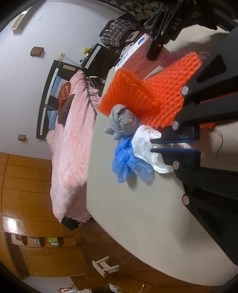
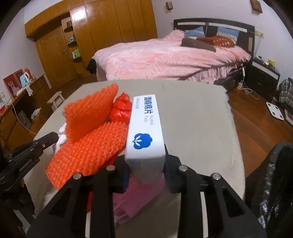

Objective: Collect trash
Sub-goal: 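Grasp the tissue box with the right gripper while the left gripper grasps the white bag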

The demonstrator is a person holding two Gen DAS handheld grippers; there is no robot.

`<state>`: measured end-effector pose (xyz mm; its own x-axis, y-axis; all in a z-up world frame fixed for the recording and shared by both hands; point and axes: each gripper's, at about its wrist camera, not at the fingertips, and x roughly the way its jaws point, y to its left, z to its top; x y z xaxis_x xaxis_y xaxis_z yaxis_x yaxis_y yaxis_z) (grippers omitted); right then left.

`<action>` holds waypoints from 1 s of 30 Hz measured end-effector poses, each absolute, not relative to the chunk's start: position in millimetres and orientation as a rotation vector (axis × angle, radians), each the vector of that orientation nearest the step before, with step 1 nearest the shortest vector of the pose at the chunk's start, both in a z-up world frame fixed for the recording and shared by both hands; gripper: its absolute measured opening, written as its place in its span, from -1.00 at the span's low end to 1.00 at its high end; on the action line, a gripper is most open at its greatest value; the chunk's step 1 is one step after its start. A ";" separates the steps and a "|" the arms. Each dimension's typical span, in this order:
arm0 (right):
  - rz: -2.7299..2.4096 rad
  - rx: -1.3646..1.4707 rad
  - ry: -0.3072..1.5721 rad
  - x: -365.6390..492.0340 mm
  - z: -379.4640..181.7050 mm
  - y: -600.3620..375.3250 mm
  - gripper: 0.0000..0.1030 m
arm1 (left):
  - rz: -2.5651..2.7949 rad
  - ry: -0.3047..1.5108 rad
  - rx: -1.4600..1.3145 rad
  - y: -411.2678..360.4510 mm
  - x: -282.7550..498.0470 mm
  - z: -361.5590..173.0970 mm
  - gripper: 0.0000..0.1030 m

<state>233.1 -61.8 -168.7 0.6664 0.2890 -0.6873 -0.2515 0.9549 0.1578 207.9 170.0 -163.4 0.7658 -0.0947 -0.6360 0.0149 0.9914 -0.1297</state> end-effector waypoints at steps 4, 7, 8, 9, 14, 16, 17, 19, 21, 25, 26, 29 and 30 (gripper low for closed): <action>0.317 0.070 0.756 224.8 -154.6 -68.2 -0.44 | -0.041 0.672 -0.143 175.4 196.9 -152.8 -1.00; 0.326 0.075 0.748 219.6 -147.7 -71.5 -0.44 | -0.044 0.674 -0.126 175.7 192.4 -148.9 -1.00; 0.324 0.072 0.749 218.3 -147.9 -72.0 -0.44 | -0.043 0.680 -0.118 175.4 192.2 -149.6 -0.99; 0.322 0.071 0.751 218.3 -148.6 -72.4 -0.44 | -0.045 0.690 -0.109 174.4 192.5 -151.8 -0.96; 0.301 0.071 0.787 219.2 -161.7 -73.4 -0.44 | -0.039 0.728 -0.103 169.0 201.7 -165.3 -0.10; 0.297 0.070 0.798 221.3 -166.7 -74.3 -0.44 | -0.035 0.753 -0.095 168.0 209.7 -172.5 0.03; 0.296 0.071 0.801 221.9 -168.4 -74.1 -0.44 | -0.035 0.760 -0.093 168.1 212.3 -175.5 0.04; 0.299 0.071 0.806 224.3 -170.1 -73.4 -0.44 | -0.049 0.797 -0.105 168.9 220.4 -184.6 0.04; 0.302 0.064 0.807 225.8 -171.7 -71.9 -0.44 | -0.074 0.813 -0.139 171.4 224.5 -187.9 -0.09; 0.310 0.056 0.809 225.2 -173.1 -68.4 -0.44 | -0.070 0.773 -0.140 172.2 218.6 -181.0 -0.24; 0.311 0.057 0.808 224.5 -172.4 -68.4 -0.44 | -0.062 0.761 -0.137 172.7 215.6 -178.4 -0.25; 0.318 0.052 0.792 220.6 -166.2 -68.3 -0.44 | -0.031 0.717 -0.149 176.6 203.8 -163.9 -0.26; 0.322 0.053 0.784 218.5 -162.6 -68.5 -0.44 | -0.021 0.703 -0.147 177.7 200.7 -158.6 -0.26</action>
